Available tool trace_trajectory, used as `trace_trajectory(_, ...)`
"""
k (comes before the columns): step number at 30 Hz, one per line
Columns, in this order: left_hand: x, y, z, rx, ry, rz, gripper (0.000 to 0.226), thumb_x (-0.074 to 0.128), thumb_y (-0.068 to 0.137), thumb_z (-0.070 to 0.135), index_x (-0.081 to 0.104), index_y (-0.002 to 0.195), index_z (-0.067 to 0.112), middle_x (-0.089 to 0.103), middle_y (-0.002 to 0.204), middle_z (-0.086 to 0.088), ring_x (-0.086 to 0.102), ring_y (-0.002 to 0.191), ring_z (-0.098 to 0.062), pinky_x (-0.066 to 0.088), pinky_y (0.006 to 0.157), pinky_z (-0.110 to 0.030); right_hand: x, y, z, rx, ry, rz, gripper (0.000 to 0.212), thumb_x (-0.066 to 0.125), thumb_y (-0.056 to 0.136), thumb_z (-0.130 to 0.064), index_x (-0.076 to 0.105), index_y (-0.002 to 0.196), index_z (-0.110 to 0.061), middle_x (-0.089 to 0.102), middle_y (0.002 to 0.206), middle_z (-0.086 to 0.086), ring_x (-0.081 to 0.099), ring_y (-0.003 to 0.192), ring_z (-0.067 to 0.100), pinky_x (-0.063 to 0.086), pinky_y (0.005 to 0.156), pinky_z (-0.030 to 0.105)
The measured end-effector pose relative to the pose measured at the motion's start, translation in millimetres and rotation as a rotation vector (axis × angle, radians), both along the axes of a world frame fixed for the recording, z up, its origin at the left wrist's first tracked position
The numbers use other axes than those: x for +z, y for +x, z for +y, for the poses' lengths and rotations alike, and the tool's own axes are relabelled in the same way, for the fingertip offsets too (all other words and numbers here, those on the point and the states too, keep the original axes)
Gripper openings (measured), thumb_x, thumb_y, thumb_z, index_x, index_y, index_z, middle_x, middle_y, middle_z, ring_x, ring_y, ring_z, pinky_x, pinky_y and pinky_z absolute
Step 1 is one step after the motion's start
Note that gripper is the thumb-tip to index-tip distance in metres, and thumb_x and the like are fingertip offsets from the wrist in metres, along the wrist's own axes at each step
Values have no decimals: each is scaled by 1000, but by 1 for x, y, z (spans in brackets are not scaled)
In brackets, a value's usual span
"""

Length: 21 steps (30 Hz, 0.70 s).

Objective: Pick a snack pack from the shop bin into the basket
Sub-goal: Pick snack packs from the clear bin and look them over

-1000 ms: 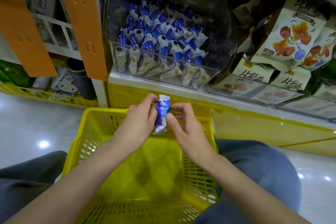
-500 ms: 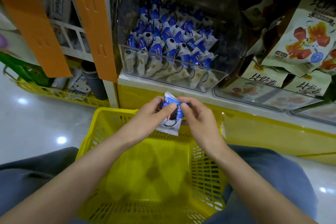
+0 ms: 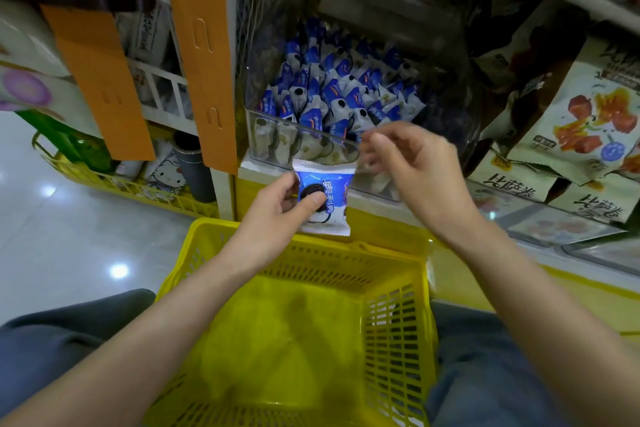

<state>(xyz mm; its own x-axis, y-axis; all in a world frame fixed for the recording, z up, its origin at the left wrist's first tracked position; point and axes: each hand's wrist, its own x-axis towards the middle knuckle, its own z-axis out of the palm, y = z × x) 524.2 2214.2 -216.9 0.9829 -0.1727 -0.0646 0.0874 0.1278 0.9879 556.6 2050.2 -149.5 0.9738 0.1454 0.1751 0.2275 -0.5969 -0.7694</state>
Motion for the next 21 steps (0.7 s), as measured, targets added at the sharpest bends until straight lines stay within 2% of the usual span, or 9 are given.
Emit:
trace_trajectory(2,0,3,3,56,-1,12,20,52,91,8,54,108,19,63,102,11,61,81,12,47,74,-7,6,23,0,-19,-50,-27,17,51,94,-15,65,103,-13,68,90,-1,63,74,2,51,67,11)
trace_trajectory(4,0,4,4,82,-1,13,19,52,91,10,54,108,19,63,101,11,61,81,12,47,73,-7,7,49,-1,-9,-246,5,18,54,92,-14,66,107,-14,64,94,-4,59,76,1,43,70,5)
trace_trajectory(7,1,4,5,93,-7,4,17,53,91,10,55,101,25,63,98,13,60,78,13,47,70,-7,2,81,-10,83,-548,166,30,64,86,-11,62,116,-10,63,108,3,58,95,11,43,86,17)
trace_trajectory(9,1,4,7,98,-13,4,18,54,91,11,54,96,28,63,96,14,60,77,13,47,69,-7,0,94,-17,150,-665,235,41,70,80,-9,59,119,-6,60,118,12,58,104,20,46,94,28)
trace_trajectory(10,2,4,8,101,-14,5,18,54,90,11,54,95,29,63,95,14,60,77,13,47,70,-7,-1,98,-18,165,-701,245,44,72,78,-9,58,120,-5,59,120,13,58,106,21,47,94,29)
trace_trajectory(13,2,5,10,113,-14,7,16,55,90,13,55,94,29,64,94,14,60,78,11,48,71,-8,-3,105,-19,209,-793,213,48,73,77,-11,57,122,-7,55,121,11,56,106,21,44,89,26)
trace_trajectory(18,1,5,11,125,34,8,13,56,90,18,55,95,30,65,100,8,61,97,-14,50,83,-25,-2,109,-13,248,-878,197,26,72,79,-16,65,103,-11,52,106,5,48,91,13,39,76,26)
trace_trajectory(21,1,4,13,126,40,11,13,56,90,19,55,97,30,65,101,7,61,98,-15,50,84,-27,0,111,-7,253,-829,215,19,73,78,-20,64,94,-16,57,93,3,52,86,15,37,70,25)
